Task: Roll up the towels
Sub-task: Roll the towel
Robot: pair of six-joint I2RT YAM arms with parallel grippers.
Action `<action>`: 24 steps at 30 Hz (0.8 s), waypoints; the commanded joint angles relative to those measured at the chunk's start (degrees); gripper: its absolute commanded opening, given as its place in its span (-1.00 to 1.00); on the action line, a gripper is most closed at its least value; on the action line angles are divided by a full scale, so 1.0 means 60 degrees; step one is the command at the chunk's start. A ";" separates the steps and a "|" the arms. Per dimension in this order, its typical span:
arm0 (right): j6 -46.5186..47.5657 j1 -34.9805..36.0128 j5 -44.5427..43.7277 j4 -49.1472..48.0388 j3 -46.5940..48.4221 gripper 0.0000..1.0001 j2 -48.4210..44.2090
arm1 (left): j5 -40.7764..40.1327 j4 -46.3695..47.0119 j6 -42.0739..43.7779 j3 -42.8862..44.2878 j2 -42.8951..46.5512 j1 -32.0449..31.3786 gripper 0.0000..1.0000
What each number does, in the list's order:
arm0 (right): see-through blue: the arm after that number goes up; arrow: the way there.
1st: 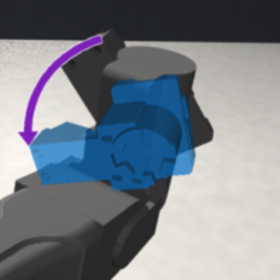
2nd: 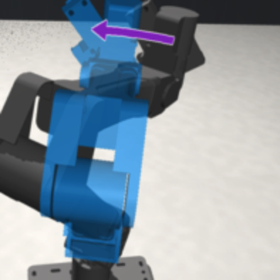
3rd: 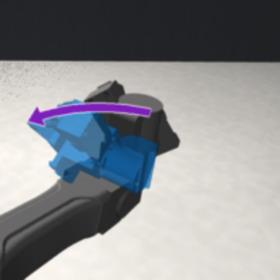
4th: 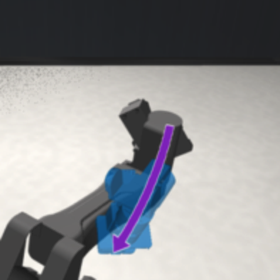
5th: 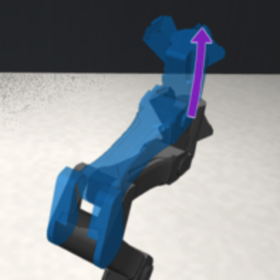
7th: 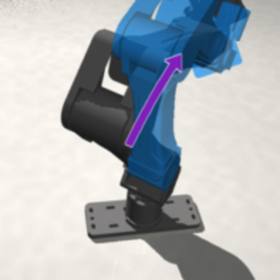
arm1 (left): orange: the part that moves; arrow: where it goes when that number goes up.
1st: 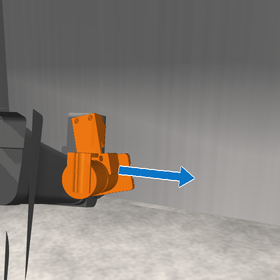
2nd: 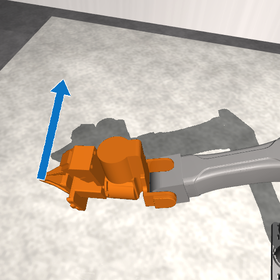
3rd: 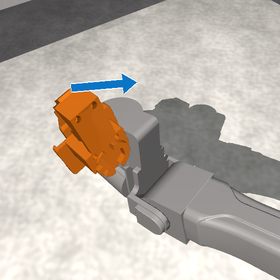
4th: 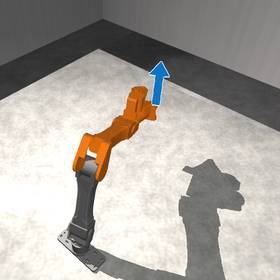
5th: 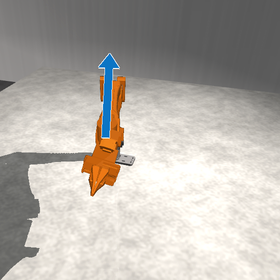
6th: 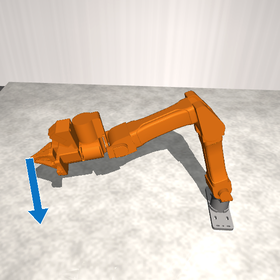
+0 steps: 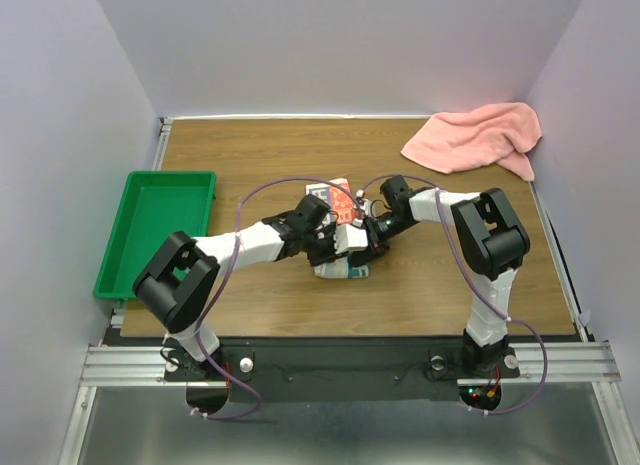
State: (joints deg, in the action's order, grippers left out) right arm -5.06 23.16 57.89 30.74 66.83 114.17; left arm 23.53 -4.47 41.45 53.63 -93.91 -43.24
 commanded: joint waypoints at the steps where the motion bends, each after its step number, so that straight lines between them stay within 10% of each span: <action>1: -0.0050 -0.0022 -0.0478 -0.0392 0.0229 -0.38 0.0337 | -0.0230 -0.0090 0.0122 -0.0339 0.1367 0.0030 -0.11; 24: -0.0372 -0.0007 0.0034 -0.0392 0.0449 -0.33 0.0908 | -0.5591 0.2267 0.0839 -0.1716 0.0388 -0.3076 0.01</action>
State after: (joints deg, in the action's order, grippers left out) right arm -7.84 22.90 60.60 30.13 68.23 117.78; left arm -3.88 3.90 44.36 43.94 -89.84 -61.21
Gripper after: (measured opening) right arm 0.332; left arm 0.506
